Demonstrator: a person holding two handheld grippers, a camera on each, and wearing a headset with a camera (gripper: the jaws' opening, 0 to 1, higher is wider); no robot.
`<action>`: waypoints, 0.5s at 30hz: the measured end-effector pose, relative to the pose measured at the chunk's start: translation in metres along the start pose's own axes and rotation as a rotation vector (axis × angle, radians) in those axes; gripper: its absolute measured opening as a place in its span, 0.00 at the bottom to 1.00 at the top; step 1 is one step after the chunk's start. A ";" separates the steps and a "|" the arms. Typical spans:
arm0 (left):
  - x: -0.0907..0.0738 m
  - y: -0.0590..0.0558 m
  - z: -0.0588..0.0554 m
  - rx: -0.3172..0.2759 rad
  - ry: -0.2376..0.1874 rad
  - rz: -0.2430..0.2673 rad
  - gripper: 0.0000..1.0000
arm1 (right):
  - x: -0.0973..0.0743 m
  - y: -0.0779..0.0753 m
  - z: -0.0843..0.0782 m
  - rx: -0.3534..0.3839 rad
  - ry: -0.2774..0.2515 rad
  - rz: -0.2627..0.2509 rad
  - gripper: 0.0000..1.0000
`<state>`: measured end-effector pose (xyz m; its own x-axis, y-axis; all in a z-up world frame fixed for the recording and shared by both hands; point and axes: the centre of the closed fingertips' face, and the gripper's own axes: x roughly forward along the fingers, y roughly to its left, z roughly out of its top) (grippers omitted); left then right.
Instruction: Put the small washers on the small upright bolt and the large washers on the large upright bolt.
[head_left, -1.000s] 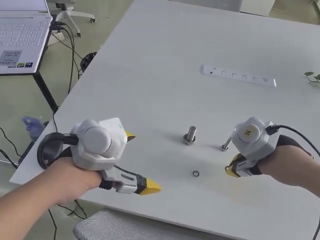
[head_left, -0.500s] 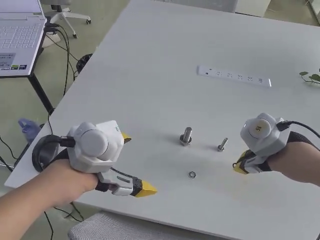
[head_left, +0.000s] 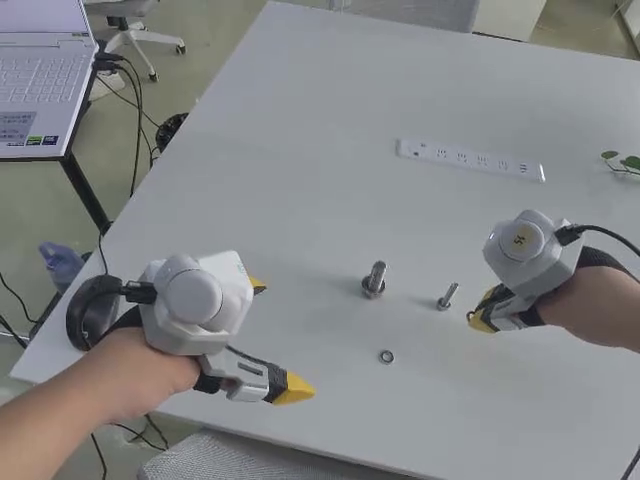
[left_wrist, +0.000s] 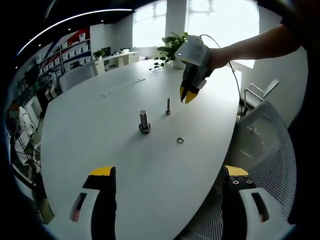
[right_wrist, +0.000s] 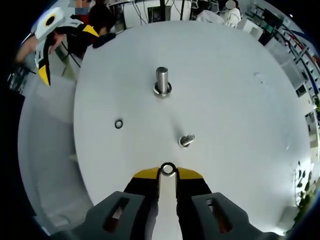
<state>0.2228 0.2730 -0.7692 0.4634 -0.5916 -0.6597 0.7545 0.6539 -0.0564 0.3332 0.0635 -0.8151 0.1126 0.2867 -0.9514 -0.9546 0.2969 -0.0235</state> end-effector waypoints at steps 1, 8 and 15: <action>0.000 0.000 0.000 0.000 0.000 0.000 0.87 | -0.002 -0.003 0.002 -0.002 -0.002 -0.005 0.12; -0.001 0.002 0.001 0.001 0.003 0.001 0.87 | -0.004 -0.014 0.008 -0.003 -0.007 -0.017 0.12; -0.001 0.002 -0.001 -0.001 0.006 0.000 0.87 | -0.006 -0.021 0.016 -0.007 -0.019 -0.026 0.12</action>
<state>0.2230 0.2752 -0.7699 0.4604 -0.5892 -0.6639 0.7544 0.6539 -0.0571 0.3567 0.0697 -0.8040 0.1427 0.2966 -0.9443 -0.9532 0.2980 -0.0504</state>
